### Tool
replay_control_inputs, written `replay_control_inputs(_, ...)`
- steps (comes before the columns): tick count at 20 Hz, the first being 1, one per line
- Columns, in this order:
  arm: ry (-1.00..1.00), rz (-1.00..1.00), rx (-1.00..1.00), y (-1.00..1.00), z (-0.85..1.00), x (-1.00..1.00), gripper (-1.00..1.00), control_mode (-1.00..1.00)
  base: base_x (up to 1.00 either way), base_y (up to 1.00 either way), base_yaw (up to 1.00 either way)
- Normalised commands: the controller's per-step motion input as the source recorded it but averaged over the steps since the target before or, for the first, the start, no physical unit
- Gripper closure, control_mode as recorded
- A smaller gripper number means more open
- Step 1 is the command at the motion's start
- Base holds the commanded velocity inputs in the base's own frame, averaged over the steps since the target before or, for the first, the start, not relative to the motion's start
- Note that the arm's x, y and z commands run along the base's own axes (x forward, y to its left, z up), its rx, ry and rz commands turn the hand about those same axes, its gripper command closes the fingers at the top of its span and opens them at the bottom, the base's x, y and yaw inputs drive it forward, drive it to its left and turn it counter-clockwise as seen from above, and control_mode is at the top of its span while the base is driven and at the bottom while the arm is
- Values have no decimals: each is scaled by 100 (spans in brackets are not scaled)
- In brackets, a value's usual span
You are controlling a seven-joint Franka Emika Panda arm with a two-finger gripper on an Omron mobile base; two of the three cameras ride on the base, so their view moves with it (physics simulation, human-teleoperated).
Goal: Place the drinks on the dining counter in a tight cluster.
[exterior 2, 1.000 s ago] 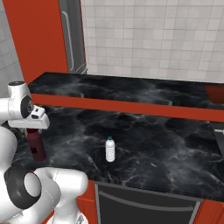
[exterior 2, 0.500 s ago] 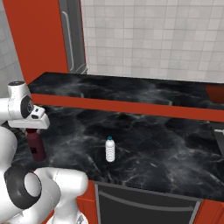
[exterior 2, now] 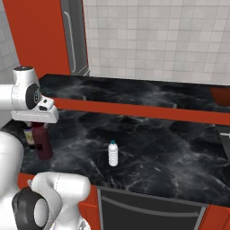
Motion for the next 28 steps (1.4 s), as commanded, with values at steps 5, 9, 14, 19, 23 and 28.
replay_control_inputs(5,-17,2,0,-97,89,-63,100,-100,0,0,0)
replay_control_inputs(9,-33,1,0,-94,69,-74,100,-100,0,0,0)
replay_control_inputs(14,-39,0,0,-65,35,-75,100,-100,0,0,0)
replay_control_inputs(19,-5,-1,0,-33,53,-60,100,-100,0,0,0)
replay_control_inputs(23,33,-7,-9,-3,50,-12,100,-100,0,0,0)
replay_control_inputs(28,36,-12,-9,0,-2,0,100,-100,0,0,0)
